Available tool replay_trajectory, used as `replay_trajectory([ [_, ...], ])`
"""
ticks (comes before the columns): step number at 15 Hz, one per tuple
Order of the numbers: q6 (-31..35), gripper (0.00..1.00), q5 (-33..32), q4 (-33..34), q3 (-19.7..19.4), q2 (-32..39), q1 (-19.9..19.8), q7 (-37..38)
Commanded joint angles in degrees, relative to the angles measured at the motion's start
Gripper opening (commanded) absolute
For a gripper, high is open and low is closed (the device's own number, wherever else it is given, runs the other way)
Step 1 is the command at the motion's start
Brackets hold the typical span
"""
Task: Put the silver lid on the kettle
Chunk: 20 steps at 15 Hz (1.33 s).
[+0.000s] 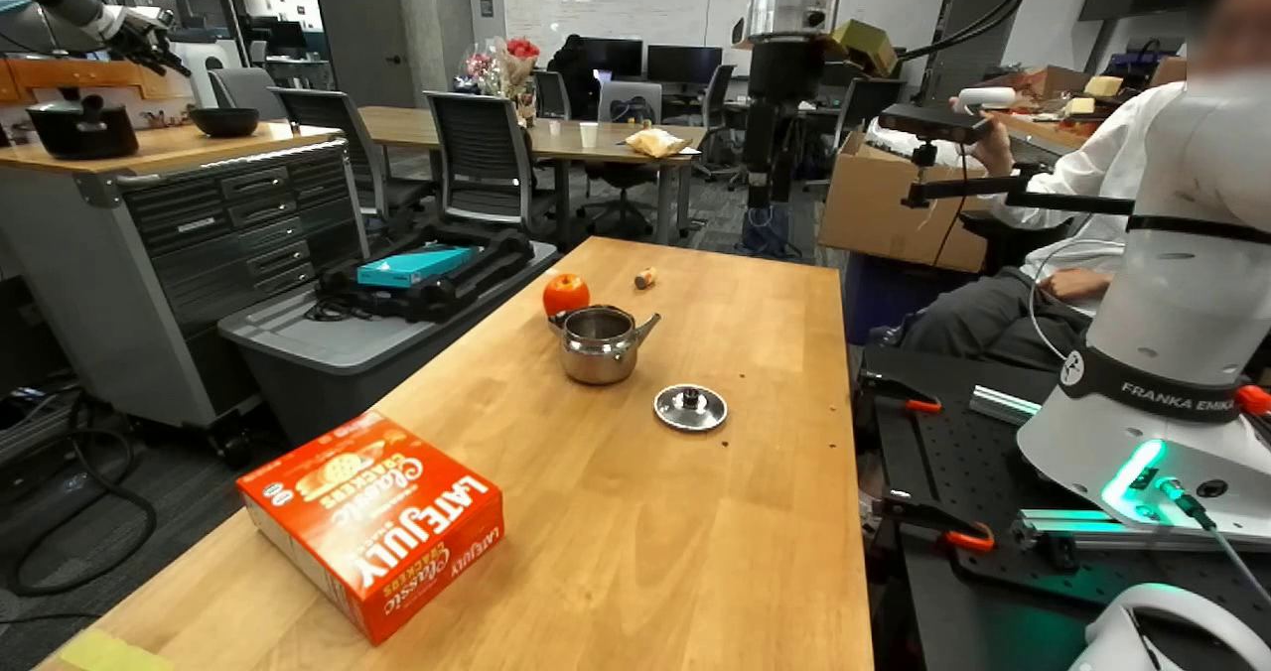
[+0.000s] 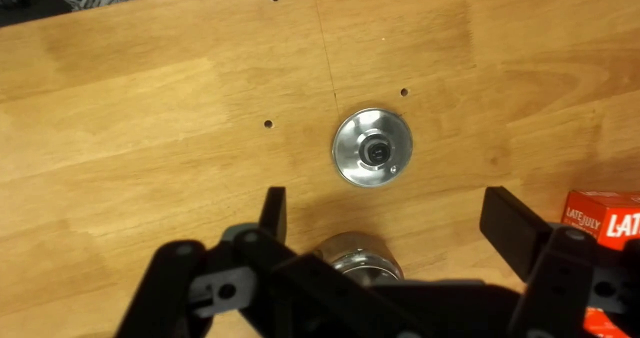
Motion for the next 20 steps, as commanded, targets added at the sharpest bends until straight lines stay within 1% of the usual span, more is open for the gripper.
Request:
replay_trajectory([
  [1, 5.3, 1.0, 0.7, 0.8, 1.3, 4.2, 1.6, 0.1],
  [9, 13.1, 1.0, 2.0, 1.3, 2.4, 13.2, 4.1, -0.9],
  [11, 14.7, 1.0, 3.3, 1.2, 2.4, 14.9, 4.5, -1.7],
  [17, 17.4, 1.0, 11.0, 1.9, 2.5, 19.4, 5.5, -5.4],
  [20, 18.2, 1.0, 12.2, 2.9, 2.7, 22.1, 5.1, -4.9],
])
